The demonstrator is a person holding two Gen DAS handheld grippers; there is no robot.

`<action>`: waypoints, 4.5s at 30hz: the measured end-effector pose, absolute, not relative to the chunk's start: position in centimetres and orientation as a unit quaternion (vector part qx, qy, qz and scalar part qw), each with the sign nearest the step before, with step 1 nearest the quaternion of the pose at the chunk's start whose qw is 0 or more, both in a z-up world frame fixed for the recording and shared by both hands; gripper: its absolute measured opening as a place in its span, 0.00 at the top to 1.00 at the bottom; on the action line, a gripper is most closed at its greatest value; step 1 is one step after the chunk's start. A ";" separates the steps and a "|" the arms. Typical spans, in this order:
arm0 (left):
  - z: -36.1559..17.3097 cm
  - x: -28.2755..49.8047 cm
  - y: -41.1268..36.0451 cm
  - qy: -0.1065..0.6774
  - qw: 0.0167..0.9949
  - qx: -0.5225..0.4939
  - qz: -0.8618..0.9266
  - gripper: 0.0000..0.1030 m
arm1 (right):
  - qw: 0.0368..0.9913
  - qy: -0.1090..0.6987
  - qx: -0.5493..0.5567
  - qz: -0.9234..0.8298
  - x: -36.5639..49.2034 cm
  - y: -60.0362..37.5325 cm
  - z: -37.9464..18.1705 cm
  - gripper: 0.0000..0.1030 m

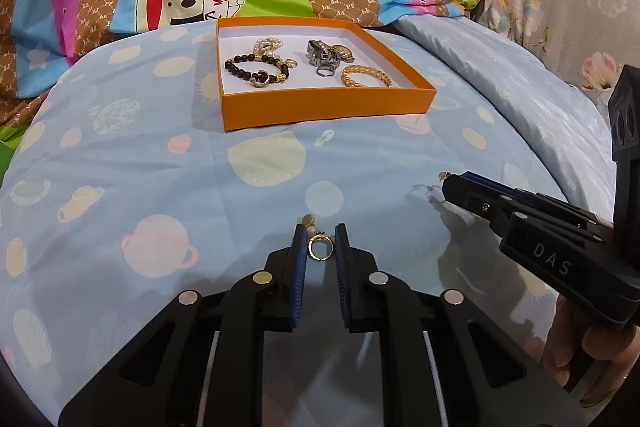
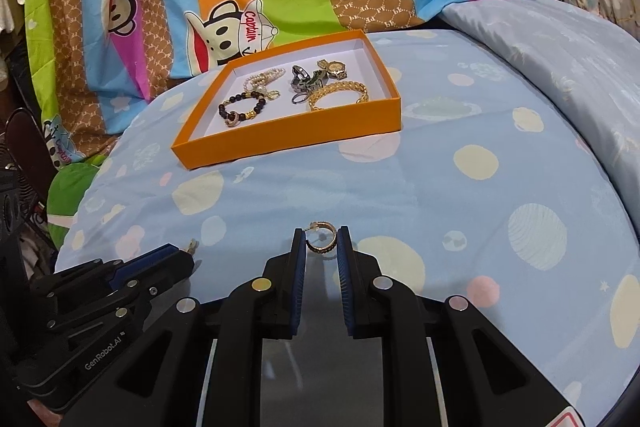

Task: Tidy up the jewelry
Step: 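Lift both held earrings and carry them toward the orange box, then lower both earrings into the orange box and open both tools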

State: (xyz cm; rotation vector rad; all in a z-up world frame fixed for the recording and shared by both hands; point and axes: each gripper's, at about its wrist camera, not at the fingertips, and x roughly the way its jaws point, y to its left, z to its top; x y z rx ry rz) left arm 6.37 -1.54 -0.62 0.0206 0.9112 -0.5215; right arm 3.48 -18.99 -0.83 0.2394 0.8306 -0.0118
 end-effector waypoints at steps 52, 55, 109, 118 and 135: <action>10.2 14.7 -3.6 0.318 0.925 0.017 -0.209 0.87 | 0.955 0.278 0.100 0.013 10.4 -19.7 10.0 0.85; 9.9 16.0 -3.9 0.321 0.925 0.016 -0.204 0.87 | 0.955 0.278 0.102 0.010 11.5 -20.0 9.8 0.85; 1.9 27.2 -6.0 0.377 0.913 0.022 -0.152 0.87 | 0.926 0.360 0.112 0.002 23.1 -22.1 1.0 0.85; 1.4 27.5 -6.1 0.381 0.912 0.021 -0.152 0.87 | 0.923 0.368 0.109 0.005 23.5 -21.8 0.3 0.85; 1.4 27.2 -6.3 0.372 0.917 0.026 -0.140 0.57 | 0.923 0.368 0.112 -0.003 23.6 -22.0 -0.2 0.81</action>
